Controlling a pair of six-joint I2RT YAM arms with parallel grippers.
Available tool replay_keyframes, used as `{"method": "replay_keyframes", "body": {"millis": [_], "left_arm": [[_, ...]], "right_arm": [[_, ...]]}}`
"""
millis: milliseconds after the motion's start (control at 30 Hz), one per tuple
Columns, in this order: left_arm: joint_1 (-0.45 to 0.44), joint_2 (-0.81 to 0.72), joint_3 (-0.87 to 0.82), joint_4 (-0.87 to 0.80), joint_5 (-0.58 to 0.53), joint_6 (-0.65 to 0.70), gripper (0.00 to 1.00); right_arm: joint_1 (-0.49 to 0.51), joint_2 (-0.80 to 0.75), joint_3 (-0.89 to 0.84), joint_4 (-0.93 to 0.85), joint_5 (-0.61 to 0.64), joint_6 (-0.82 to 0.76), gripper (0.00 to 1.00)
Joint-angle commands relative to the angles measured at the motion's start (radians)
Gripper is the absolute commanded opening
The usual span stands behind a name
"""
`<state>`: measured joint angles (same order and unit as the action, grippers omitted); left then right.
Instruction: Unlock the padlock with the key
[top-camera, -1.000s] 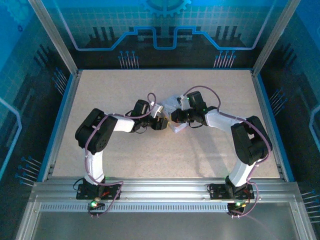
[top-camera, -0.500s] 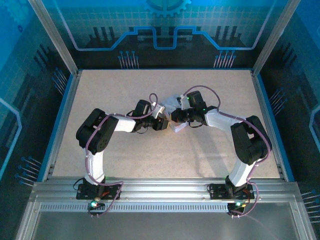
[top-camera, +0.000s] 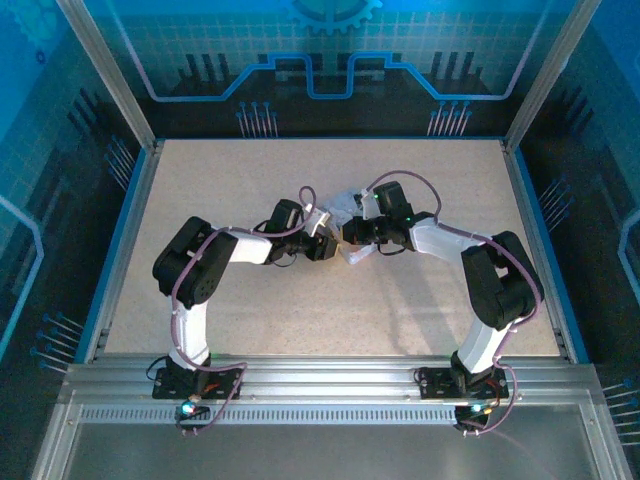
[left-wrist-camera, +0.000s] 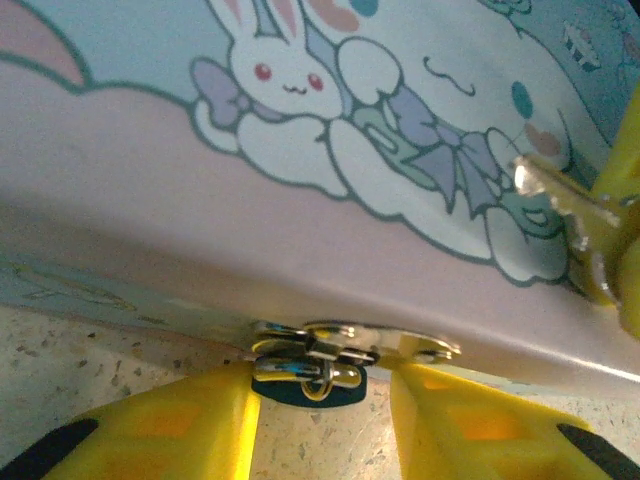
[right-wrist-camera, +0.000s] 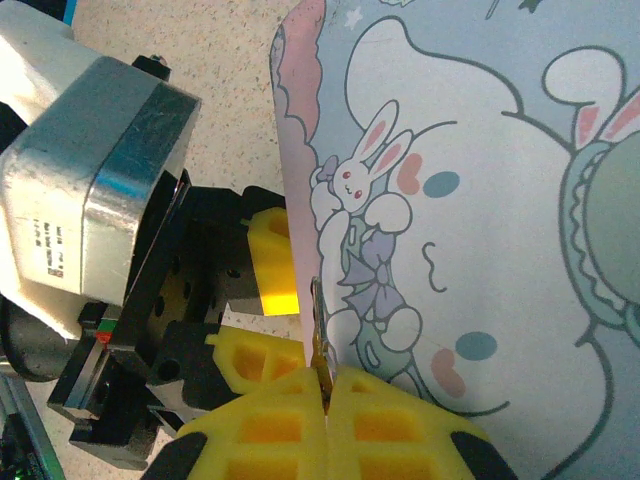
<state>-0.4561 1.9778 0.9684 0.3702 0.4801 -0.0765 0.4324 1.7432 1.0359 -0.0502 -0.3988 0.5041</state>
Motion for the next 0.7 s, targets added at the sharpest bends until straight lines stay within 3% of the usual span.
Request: {"method": "replay_keyframes", "body": {"millis": [0, 367, 667], "left_arm": [[-0.025, 0.027, 0.035, 0.001, 0.015, 0.003, 0.39], [-0.036, 0.04, 0.044, -0.008, 0.016, 0.006, 0.39], [-0.037, -0.002, 0.043, -0.017, 0.019, -0.033, 0.33]], "right_arm": [[0.003, 0.024, 0.002, -0.031, 0.005, -0.008, 0.0], [0.003, 0.024, 0.005, -0.031, 0.007, -0.006, 0.0], [0.003, -0.021, -0.003, 0.007, 0.005, 0.007, 0.0]]}}
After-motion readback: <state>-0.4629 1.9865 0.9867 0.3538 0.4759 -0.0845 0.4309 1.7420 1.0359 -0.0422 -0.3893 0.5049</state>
